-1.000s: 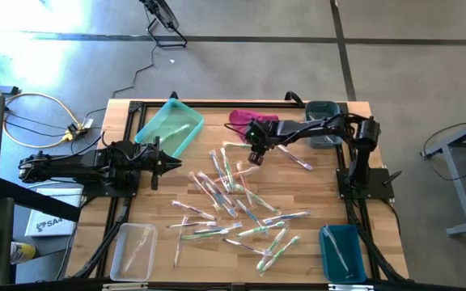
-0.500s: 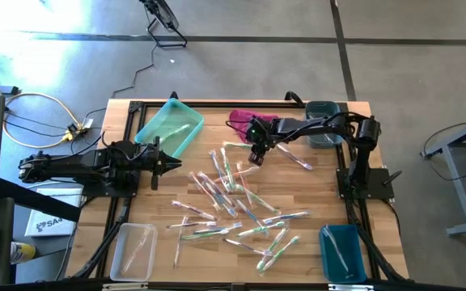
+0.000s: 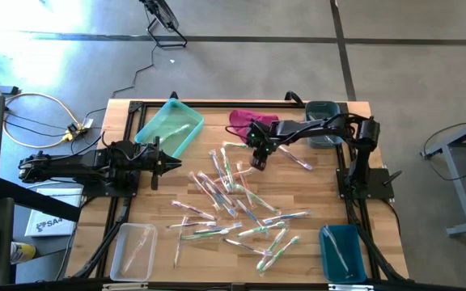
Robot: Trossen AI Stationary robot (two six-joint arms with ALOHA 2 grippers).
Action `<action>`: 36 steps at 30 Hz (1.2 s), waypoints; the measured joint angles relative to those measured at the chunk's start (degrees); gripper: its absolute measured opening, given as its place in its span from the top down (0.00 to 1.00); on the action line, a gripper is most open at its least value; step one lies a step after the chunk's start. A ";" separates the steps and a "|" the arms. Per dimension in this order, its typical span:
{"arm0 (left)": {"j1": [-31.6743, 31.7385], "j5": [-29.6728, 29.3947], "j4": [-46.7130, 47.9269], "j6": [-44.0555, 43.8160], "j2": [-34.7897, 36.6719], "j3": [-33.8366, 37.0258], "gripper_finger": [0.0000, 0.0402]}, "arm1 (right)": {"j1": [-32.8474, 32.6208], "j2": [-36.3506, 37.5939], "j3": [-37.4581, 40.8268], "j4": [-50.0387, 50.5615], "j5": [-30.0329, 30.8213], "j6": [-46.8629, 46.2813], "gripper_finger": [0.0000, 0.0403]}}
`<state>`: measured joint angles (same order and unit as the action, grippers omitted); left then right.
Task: Pick & Place Toothbrushes
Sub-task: Put the green toothbrush to the green bin
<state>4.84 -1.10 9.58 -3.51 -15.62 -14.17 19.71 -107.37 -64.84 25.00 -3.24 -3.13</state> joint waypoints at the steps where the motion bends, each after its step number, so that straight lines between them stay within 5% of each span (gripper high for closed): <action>1: 0.00 0.00 0.00 0.00 -0.01 0.00 0.88 | -0.17 0.00 0.00 -0.21 1.31 -0.09 0.75; 12: 0.02 0.00 0.00 0.07 0.01 0.00 0.88 | -0.20 0.00 -0.02 -3.53 12.75 -5.64 0.98; 26: 0.02 0.00 0.01 0.12 -0.01 0.00 0.88 | 1.11 -3.98 -0.14 -7.44 14.04 -10.83 0.99; 36: 0.01 0.00 0.67 0.00 0.01 0.00 0.88 | -0.26 -4.55 -0.21 -6.23 9.08 -12.31 0.99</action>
<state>4.85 -1.10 10.26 -3.51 -15.62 -14.17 19.45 -111.92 -65.05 18.77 5.84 -15.44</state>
